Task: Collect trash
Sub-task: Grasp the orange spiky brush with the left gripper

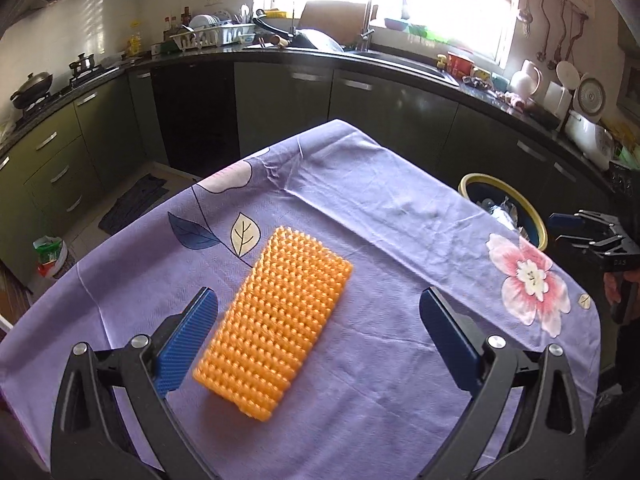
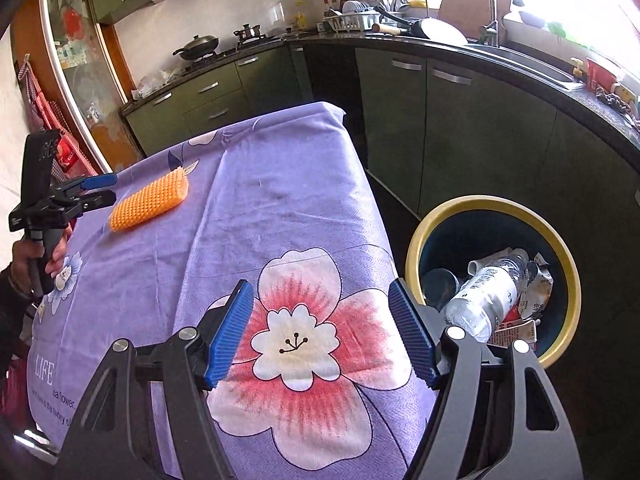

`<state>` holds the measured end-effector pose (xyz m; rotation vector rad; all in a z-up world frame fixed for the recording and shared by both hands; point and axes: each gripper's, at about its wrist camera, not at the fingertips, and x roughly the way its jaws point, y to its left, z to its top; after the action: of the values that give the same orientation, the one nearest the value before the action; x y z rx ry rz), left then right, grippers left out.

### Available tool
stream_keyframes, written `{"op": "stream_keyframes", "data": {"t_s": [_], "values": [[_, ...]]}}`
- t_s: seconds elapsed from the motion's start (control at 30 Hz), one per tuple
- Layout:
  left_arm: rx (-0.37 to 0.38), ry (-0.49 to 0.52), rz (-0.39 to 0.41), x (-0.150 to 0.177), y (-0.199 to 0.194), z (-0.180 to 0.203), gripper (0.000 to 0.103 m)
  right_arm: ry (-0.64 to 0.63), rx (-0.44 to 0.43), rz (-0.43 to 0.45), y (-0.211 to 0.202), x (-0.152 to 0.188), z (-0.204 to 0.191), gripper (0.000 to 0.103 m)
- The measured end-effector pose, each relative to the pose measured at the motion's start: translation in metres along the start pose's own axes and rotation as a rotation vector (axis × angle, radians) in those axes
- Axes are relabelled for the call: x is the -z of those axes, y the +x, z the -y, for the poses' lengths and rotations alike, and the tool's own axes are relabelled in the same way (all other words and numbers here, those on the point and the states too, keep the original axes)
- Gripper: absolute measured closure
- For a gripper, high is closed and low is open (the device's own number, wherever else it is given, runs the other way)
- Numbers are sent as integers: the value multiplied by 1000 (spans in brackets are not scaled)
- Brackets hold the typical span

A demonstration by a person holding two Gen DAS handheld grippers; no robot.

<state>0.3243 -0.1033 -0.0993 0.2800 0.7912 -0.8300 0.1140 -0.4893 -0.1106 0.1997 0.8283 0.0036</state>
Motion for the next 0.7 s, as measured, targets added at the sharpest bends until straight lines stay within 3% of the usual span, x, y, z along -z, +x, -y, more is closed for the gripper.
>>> {"op": "stream_keyframes", "data": {"t_s": [0.27,0.4,0.43,0.5,0.7], "values": [[29,123,-123,2,46,-9,7,3,9,-25,9,-10,-1,33],[22,133,-151,6,54,-9,9,5,-3,-24,10,-12,-3,33],[20,133,-154,7,55,-9,12,3,-6,-25,10,-12,-4,33],[20,126,-173,9,58,-10,35,1,-6,-26,10,-12,-5,33],[0,77,-149,10,50,-14,60,2,-22,-21,8,-10,-6,33]]}}
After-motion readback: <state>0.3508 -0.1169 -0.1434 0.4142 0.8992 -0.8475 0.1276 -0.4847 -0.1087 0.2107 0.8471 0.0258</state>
